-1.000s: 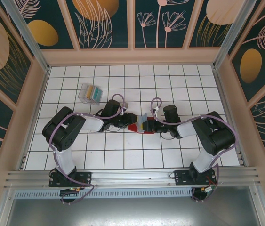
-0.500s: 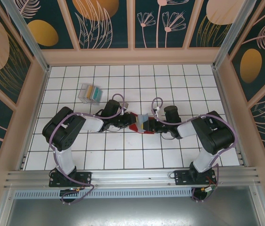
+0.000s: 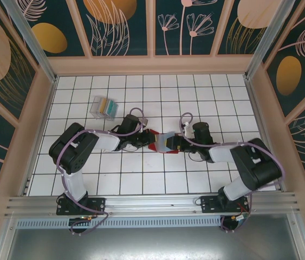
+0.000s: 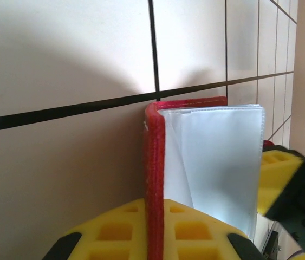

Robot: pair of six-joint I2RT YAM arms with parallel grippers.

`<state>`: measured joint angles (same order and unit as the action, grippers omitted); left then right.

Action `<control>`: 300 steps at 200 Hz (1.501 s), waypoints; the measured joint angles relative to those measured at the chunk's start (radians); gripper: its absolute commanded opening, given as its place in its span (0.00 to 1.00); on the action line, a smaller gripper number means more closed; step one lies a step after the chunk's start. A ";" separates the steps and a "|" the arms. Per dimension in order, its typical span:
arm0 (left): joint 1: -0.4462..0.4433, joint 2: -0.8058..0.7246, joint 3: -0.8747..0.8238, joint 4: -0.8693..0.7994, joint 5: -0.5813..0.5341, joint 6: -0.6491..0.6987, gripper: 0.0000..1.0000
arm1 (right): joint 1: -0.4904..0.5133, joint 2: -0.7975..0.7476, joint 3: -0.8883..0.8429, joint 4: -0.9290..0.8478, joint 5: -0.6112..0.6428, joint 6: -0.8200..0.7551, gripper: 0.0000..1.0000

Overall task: Put the credit cards into the card holder
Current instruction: Open the card holder at the center of the table.

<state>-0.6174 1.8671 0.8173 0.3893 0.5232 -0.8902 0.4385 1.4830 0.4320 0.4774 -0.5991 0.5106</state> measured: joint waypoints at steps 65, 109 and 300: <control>0.000 0.000 0.001 -0.008 -0.004 0.001 0.31 | 0.020 -0.203 0.189 -0.334 0.254 -0.073 0.46; 0.003 0.000 0.013 -0.013 -0.010 -0.005 0.43 | 0.122 -0.020 0.306 -0.441 0.212 -0.068 0.17; 0.249 -0.415 0.043 -0.412 -0.220 0.156 0.55 | 0.216 0.256 0.455 -0.544 0.224 -0.060 0.25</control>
<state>-0.3687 1.4525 0.8604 -0.0231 0.3027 -0.7338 0.6548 1.7386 0.8867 -0.0662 -0.3748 0.4507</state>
